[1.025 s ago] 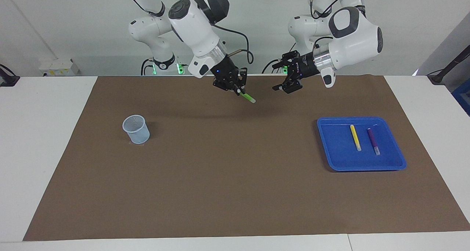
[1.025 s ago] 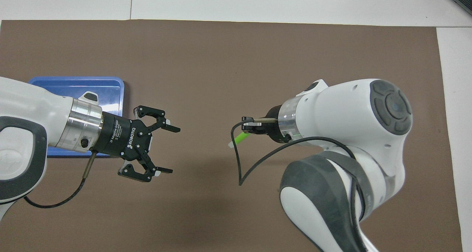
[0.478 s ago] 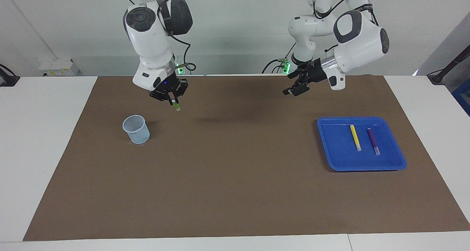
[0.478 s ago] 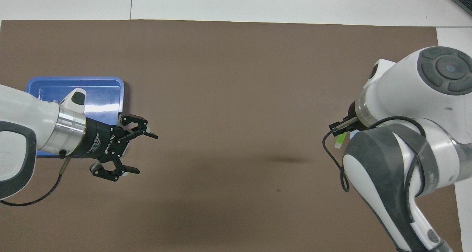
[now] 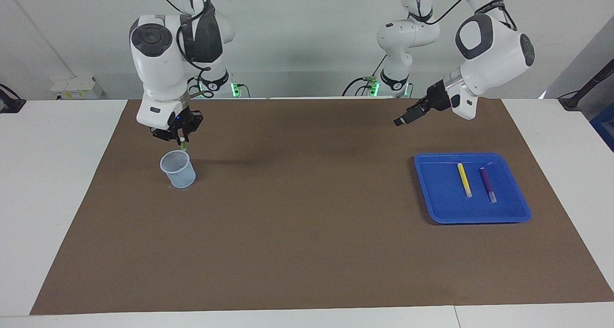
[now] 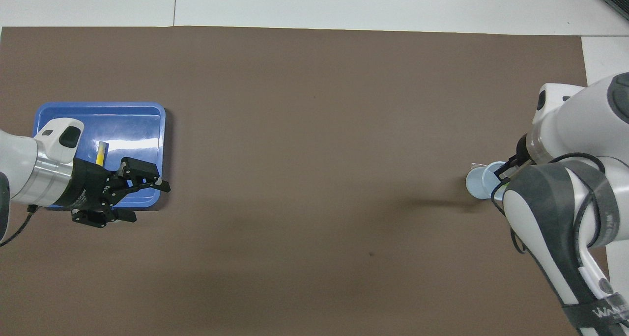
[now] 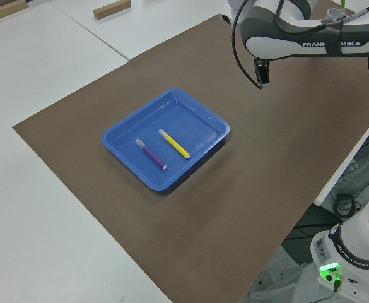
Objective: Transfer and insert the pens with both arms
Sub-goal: 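Insert the green pen into the cup with the right gripper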
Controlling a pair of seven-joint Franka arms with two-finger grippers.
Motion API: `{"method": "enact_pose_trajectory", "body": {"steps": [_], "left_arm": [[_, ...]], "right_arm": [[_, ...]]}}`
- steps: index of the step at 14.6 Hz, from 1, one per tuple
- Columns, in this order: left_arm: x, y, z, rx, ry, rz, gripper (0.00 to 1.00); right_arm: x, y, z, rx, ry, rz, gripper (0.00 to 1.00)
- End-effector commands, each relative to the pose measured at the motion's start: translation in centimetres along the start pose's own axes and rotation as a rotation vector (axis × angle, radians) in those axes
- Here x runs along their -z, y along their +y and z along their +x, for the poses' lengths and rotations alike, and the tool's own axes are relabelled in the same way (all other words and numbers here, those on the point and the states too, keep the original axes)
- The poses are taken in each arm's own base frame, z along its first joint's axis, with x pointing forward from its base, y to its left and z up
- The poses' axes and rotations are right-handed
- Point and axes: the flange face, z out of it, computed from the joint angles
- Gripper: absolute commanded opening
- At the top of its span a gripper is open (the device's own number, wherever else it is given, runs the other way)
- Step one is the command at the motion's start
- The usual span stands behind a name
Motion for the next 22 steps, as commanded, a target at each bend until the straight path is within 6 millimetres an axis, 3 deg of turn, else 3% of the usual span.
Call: {"method": "enact_pose_trajectory", "body": {"steps": [1, 4, 7, 8, 9, 11, 12, 20, 22], "left_arm": [[1.0, -2.2, 0.6, -0.174, 0.086, 0.058, 1.0], [2.0, -4.0, 2.6, -0.347, 0.154, 0.11, 1.0], [1.6, -5.1, 4.4, -0.469, 0.211, 0.181, 1.0], [1.6, -6.0, 5.4, -0.5, 0.218, 0.192, 1.0], [1.4, -6.5, 6.2, -0.534, 0.221, 0.196, 1.0], [0.9, -7.5, 7.9, -0.571, 0.247, 0.256, 1.0], [0.4, -7.8, 8.7, -0.575, 0.255, 0.267, 1.0], [-3.6, -9.6, 14.2, -0.582, 0.327, 0.296, 1.0], [-4.5, -11.3, 16.1, -0.595, 0.34, 0.317, 1.0]], "right_arm": [[-0.2, -0.5, -1.2, 0.031, 0.021, -0.027, 0.0], [-2.4, 0.1, -1.5, 0.044, 0.044, -0.033, 0.0], [-3.7, -0.3, -1.2, 0.046, 0.071, -0.041, 0.04], [-3.7, -0.3, -1.2, 0.05, 0.07, -0.04, 0.35], [-3.7, -0.2, -1.3, 0.047, 0.07, -0.039, 0.6], [-3.7, 0.1, -1.3, 0.042, 0.072, -0.036, 0.92], [-3.6, 0.5, -1.5, 0.031, 0.073, -0.03, 1.0], [-2.7, 0.7, -1.5, 0.027, 0.09, -0.037, 1.0], [-1.9, -0.4, -0.8, 0.01, 0.119, 0.017, 1.0]]}}
